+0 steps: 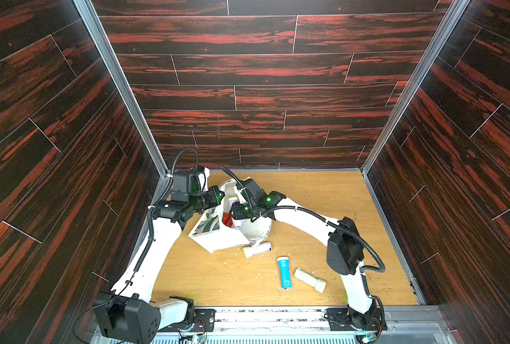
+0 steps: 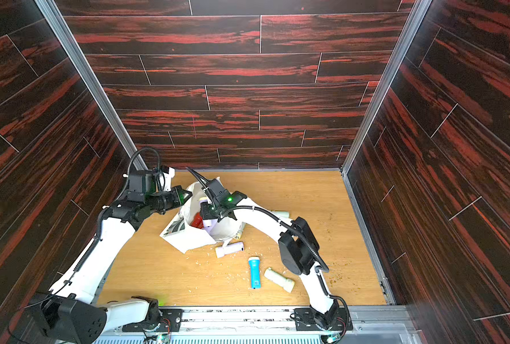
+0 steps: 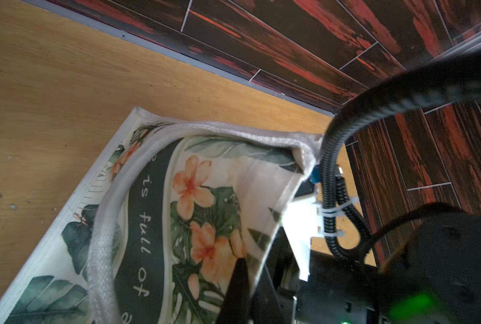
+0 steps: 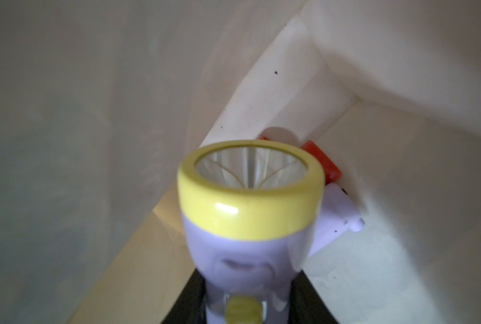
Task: Put the flashlights into the tote bags
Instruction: Place the flashlight in the canvas bag.
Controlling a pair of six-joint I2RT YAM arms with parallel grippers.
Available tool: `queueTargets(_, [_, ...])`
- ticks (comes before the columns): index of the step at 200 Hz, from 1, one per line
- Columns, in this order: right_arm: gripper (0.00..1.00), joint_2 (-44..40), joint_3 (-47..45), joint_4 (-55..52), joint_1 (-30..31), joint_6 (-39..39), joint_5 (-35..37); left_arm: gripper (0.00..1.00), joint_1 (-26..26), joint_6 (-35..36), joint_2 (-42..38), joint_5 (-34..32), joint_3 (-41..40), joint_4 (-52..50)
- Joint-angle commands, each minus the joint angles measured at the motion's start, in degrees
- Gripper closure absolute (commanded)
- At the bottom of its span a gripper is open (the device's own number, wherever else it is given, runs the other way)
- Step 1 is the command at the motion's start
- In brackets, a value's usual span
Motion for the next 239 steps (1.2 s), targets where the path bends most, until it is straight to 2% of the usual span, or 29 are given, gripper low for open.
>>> queueTargets(1, [1.0,4.02,3.8,-2.88,0.31,4.77,-0.94,1.0,0.14,-1.45,-3.49,-0.35,1.25,3.77])
queueTargets(58, [1.0,8.25,8.67,-8.72,0.13,9.88,0.78,1.0,0.12,-1.33,-4.02,-1.08,0.13,3.97])
queueTargets(151, [1.0,12.73,12.07,-12.52,-0.2,11.31,-1.1,1.0,0.12,-0.8,-4.0,-1.12,-0.47,3.62])
queueTargets(200, [0.87,13.73,11.87,-12.39,-0.21,11.91,-2.35,1.0,0.13,-0.37,-4.11,-1.42,-0.47,3.26])
queueTargets(239, [0.69,13.06,10.66,-11.99,-0.22,12.27,-2.13,1.0,0.12,-0.41,-4.18,-1.29,-0.61,3.26])
